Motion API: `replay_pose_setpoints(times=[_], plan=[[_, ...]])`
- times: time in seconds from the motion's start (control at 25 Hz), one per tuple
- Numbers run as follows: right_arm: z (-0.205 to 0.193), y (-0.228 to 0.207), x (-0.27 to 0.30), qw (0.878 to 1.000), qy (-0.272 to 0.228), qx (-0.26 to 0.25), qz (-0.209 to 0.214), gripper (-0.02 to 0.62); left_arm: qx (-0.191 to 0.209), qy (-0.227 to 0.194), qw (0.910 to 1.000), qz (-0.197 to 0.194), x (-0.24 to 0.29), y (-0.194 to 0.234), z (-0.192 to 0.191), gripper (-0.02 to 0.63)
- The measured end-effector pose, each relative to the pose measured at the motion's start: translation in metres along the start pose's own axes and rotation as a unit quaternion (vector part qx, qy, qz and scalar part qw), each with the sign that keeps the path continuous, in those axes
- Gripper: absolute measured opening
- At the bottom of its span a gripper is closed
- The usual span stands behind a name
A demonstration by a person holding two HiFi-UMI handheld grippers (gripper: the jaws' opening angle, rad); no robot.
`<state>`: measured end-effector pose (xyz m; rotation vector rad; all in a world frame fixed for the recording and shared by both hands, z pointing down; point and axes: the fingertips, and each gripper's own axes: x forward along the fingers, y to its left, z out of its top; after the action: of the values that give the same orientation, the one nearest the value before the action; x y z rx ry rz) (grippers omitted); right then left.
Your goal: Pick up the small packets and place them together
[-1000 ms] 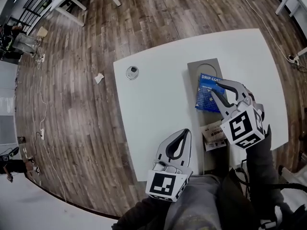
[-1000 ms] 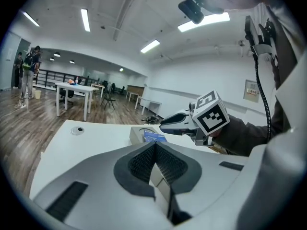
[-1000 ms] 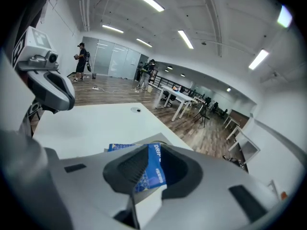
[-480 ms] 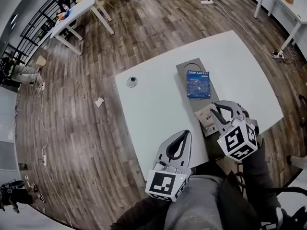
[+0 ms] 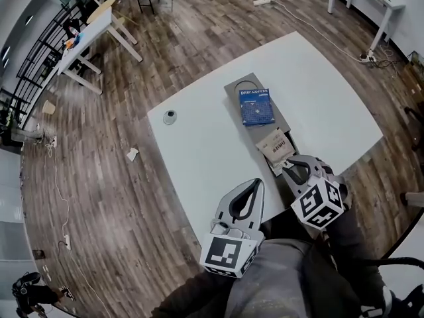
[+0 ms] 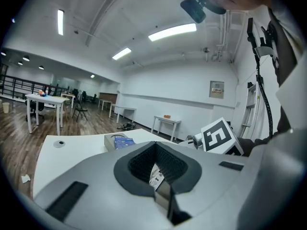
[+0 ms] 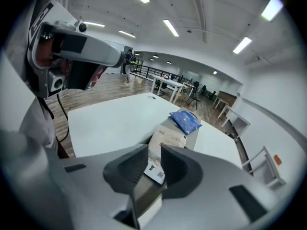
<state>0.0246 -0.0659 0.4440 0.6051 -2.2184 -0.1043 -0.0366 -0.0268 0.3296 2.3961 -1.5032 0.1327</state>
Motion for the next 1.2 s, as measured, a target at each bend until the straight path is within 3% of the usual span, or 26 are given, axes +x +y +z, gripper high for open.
replay_pose_setpoints(times=[0.2,0.4,0.72,0.92,1.12,1.2], plan=[[0.009,-0.020,0.007,1.000,-0.003,-0.009,0.001,0.074,-0.007,0.001,0.9999,0.012,0.008,0.010,0.001,0.003],[0.015,-0.048,0.027,0.999,0.003,-0.033,0.019,0.148,-0.032,0.015,0.9988,0.034,0.028,0.030,-0.004,0.003],[0.019,-0.070,0.066,0.995,0.007,-0.055,0.079,0.195,-0.073,0.039,0.9949,0.058,0.063,0.058,-0.019,0.003],[0.013,-0.063,0.077,0.989,0.014,-0.072,0.128,0.188,-0.092,0.053,0.9921,0.066,0.078,0.067,-0.034,0.003],[0.012,-0.059,0.076,0.987,0.019,-0.101,0.126,0.129,-0.099,0.057,0.9912,0.067,0.082,0.067,-0.038,0.003],[0.013,-0.055,0.073,0.987,0.016,-0.104,0.123,0.075,-0.098,0.055,0.9916,0.064,0.080,0.065,-0.036,0.003]])
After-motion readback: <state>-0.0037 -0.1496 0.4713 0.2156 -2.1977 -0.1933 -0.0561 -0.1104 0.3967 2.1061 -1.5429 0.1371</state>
